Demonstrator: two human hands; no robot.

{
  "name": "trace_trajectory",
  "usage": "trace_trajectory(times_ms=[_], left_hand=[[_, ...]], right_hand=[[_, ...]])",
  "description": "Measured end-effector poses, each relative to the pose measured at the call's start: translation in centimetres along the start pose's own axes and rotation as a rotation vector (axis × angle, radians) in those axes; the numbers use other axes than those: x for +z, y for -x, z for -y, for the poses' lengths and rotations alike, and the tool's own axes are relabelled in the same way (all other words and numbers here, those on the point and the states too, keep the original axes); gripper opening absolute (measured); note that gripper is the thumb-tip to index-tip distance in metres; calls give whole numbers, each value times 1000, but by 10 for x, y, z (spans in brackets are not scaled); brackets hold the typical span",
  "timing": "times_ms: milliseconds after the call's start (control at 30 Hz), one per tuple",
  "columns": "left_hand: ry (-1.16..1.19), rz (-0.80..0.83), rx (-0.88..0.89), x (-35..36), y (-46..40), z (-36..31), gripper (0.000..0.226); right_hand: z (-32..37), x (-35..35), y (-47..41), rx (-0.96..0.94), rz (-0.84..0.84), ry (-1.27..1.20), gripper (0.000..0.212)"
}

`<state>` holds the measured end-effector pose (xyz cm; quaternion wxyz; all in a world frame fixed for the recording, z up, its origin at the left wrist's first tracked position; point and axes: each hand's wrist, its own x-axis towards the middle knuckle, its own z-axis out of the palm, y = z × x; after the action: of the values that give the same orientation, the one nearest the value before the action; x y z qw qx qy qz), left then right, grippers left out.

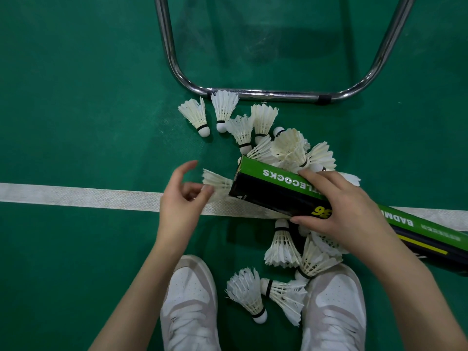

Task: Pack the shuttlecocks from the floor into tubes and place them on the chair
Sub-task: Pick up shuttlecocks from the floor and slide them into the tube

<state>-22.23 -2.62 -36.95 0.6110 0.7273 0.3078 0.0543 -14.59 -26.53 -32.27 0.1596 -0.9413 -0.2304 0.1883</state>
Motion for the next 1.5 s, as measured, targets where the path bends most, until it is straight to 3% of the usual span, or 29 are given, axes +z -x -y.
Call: trace_trajectory(times_ms=[400, 700, 1100, 1333, 1500], left_hand=[[77, -77, 126, -14, -5, -24, 43], [82, -39, 176, -14, -4, -33, 43], [60, 290, 149, 7, 11, -37, 45], [-36, 286, 150, 18, 13, -32, 71], [-42, 265, 150, 17, 10, -30, 76]], right_hand=[[0, 1, -1, 0, 17, 0, 79], [1, 0, -1, -1, 16, 0, 78], [4, 0, -1, 3, 26, 11, 79], [6, -1, 0, -1, 24, 0, 80], [7, -2, 0, 1, 38, 4, 80]])
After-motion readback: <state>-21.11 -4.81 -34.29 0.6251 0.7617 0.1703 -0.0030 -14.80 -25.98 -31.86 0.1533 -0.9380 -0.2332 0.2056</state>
